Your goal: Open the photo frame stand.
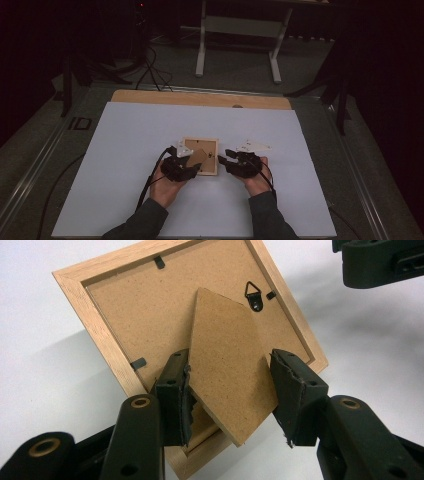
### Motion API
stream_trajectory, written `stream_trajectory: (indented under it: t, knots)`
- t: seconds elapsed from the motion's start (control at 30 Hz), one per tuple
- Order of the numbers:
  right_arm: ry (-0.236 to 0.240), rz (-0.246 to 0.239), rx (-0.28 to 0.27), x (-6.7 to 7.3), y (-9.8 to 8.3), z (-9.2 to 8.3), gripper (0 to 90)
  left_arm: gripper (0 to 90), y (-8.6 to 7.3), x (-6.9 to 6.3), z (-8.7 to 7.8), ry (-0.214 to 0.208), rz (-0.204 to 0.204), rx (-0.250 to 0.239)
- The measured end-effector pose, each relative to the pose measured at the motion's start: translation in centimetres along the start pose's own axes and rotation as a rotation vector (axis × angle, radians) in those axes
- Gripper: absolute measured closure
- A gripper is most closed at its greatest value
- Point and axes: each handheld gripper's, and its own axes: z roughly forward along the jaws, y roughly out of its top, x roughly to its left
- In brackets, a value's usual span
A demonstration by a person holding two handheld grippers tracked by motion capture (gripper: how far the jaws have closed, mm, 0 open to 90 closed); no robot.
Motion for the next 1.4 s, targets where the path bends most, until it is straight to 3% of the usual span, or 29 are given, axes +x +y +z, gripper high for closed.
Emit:
stream_trajectory:
  t: [0.67, 1.07, 1.4]
  knots:
    - [-0.003, -0.024, 0.012, 0.0, 0.9, 0.1, 54.9, 54.1, -1.2, -0.1, 0.1, 0.014, 0.004, -0.017]
    - [-0.021, 0.015, 0.037, -1.2, 2.6, 2.3, 49.1, 54.1, -1.5, -0.4, 0.0, 0.03, 0.03, -0.019]
    - [0.062, 0.084, 0.092, -2.2, 3.0, 4.4, 40.6, 54.2, -1.9, -0.8, -0.1, 0.054, 0.064, -0.013]
